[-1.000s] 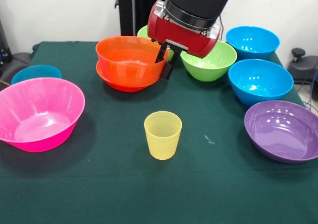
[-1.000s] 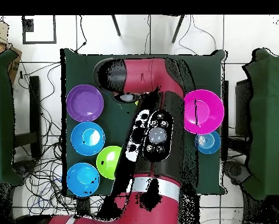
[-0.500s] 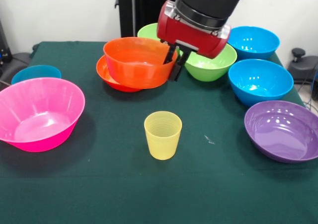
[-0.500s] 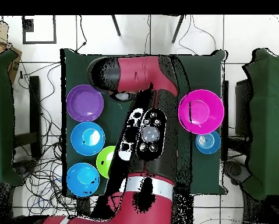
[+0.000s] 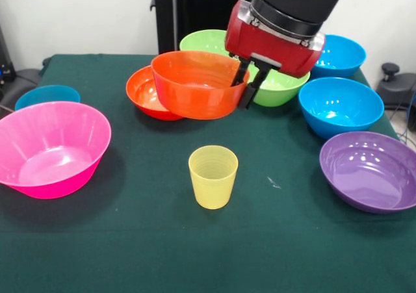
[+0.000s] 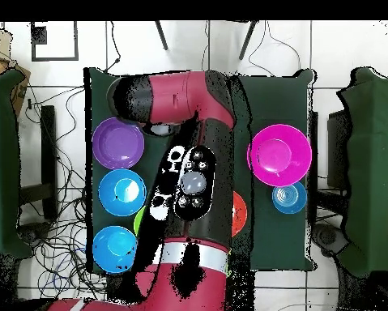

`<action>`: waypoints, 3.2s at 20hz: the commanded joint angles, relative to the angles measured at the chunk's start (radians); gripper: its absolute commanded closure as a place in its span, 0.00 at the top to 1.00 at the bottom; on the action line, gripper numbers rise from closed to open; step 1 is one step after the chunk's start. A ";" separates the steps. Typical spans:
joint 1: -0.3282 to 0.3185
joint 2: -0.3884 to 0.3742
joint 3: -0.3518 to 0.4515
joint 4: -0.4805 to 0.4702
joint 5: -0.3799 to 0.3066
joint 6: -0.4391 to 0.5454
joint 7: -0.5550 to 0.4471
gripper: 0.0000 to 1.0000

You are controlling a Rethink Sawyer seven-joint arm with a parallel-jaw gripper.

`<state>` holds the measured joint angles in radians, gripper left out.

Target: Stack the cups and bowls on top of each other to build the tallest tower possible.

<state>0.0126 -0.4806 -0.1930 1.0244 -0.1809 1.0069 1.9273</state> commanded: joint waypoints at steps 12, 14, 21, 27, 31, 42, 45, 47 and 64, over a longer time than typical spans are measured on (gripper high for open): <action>0.014 0.080 0.038 -0.058 0.007 0.078 0.100 0.00; 0.015 0.084 0.037 -0.058 0.006 0.073 0.099 0.00; 0.033 0.083 0.022 -0.054 0.005 0.073 0.112 0.00; 0.046 0.092 0.014 -0.080 0.015 0.106 0.124 0.00; 0.056 0.090 0.008 -0.086 0.027 0.123 0.137 0.00; 0.072 0.126 -0.014 -0.166 0.072 0.186 0.168 0.00; 0.072 0.148 -0.017 -0.199 0.080 0.193 0.175 0.00; 0.067 0.160 -0.017 -0.213 0.084 0.189 0.163 0.00; 0.026 0.149 -0.004 -0.151 0.088 0.125 0.061 0.00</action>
<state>0.0625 -0.3196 -0.2550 0.8187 -0.0995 1.1035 1.9275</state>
